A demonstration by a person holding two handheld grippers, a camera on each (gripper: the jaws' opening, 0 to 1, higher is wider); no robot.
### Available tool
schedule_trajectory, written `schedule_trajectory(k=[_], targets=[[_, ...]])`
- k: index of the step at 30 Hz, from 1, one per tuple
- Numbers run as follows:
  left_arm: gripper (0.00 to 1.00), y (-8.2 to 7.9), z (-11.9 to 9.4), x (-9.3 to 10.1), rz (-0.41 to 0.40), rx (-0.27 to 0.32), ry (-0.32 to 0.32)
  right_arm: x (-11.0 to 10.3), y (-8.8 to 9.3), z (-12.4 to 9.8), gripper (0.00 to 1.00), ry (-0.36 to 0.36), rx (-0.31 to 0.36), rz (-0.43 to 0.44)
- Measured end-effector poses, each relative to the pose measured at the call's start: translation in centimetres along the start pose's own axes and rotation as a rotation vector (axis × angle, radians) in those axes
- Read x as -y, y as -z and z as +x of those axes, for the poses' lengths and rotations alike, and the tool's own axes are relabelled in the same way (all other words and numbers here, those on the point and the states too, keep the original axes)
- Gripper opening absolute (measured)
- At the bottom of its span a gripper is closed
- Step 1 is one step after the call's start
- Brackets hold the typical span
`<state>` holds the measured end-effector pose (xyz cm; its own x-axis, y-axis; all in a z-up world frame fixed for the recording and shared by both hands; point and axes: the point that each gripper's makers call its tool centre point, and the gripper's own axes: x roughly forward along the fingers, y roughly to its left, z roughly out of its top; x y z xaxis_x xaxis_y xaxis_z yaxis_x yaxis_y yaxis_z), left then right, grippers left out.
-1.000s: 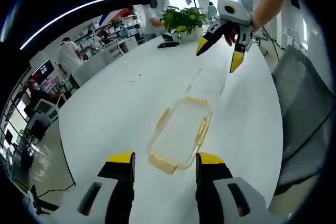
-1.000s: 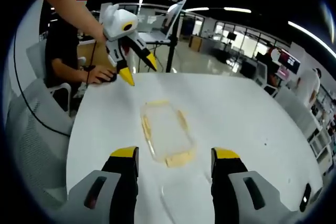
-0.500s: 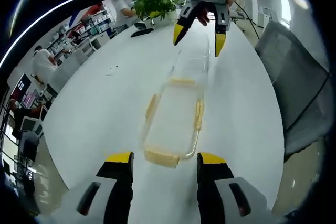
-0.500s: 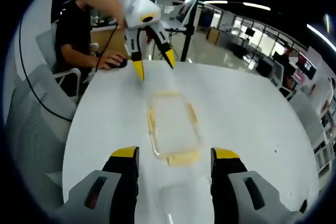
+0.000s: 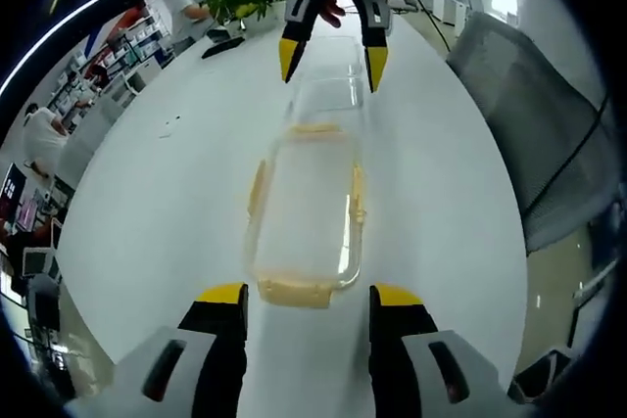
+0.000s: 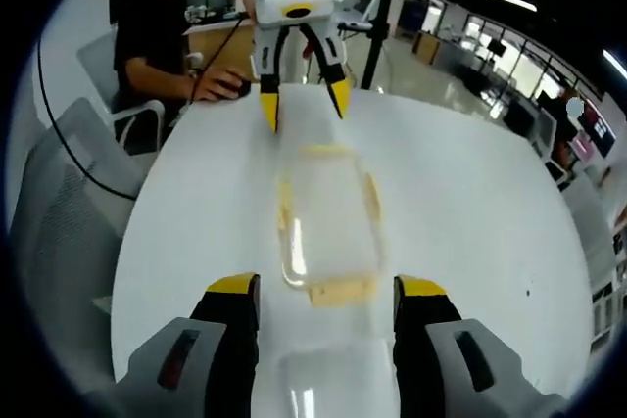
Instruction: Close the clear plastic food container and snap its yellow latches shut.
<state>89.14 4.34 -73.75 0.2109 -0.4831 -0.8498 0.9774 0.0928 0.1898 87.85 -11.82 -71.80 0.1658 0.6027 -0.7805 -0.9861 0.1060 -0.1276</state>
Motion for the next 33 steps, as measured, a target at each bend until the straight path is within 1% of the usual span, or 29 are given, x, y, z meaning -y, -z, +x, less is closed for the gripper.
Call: schedule_trajectory(k=[4, 6, 9, 10, 11, 14, 20, 22, 28, 33], targets=[[0.45, 0.5, 0.2, -0.1, 0.011, -0.027, 0.033, 0.0, 0.1, 0.5, 0.53, -0.026, -0.026, -0.012], [0.44, 0.8, 0.2, -0.1, 0.036, -0.047, 0.050, -0.1, 0.3, 0.8, 0.53, -0.046, -0.048, -0.019], [0.44, 0.9, 0.3, -0.3, 0.034, -0.054, 0.057, 0.0, 0.5, 1.3, 0.53, -0.066, -0.061, -0.031], [0.44, 1.0, 0.4, -0.4, 0.038, -0.058, 0.058, 0.1, 0.8, 1.6, 0.53, -0.072, -0.071, -0.048], [0.44, 1.1, 0.5, -0.4, 0.048, -0.068, 0.065, 0.2, 1.1, 1.8, 0.53, -0.074, -0.086, -0.055], [0.44, 1.4, 0.8, -0.6, 0.065, -0.088, 0.076, 0.3, 1.3, 2.1, 0.52, -0.081, -0.097, -0.057], [0.44, 2.0, 1.5, -0.7, 0.052, -0.102, 0.106, 0.6, 1.6, 2.9, 0.50, -0.108, -0.131, -0.074], [0.44, 2.1, 1.8, -0.9, 0.054, -0.106, 0.112, 0.8, 1.9, 3.1, 0.50, -0.114, -0.148, -0.067], [0.44, 2.3, 2.4, -1.2, 0.045, -0.108, 0.124, 0.3, 2.5, 3.3, 0.50, -0.142, -0.178, -0.081], [0.43, 2.4, 2.9, -1.3, 0.041, -0.102, 0.131, 0.2, 2.8, 3.5, 0.49, -0.150, -0.191, -0.082]])
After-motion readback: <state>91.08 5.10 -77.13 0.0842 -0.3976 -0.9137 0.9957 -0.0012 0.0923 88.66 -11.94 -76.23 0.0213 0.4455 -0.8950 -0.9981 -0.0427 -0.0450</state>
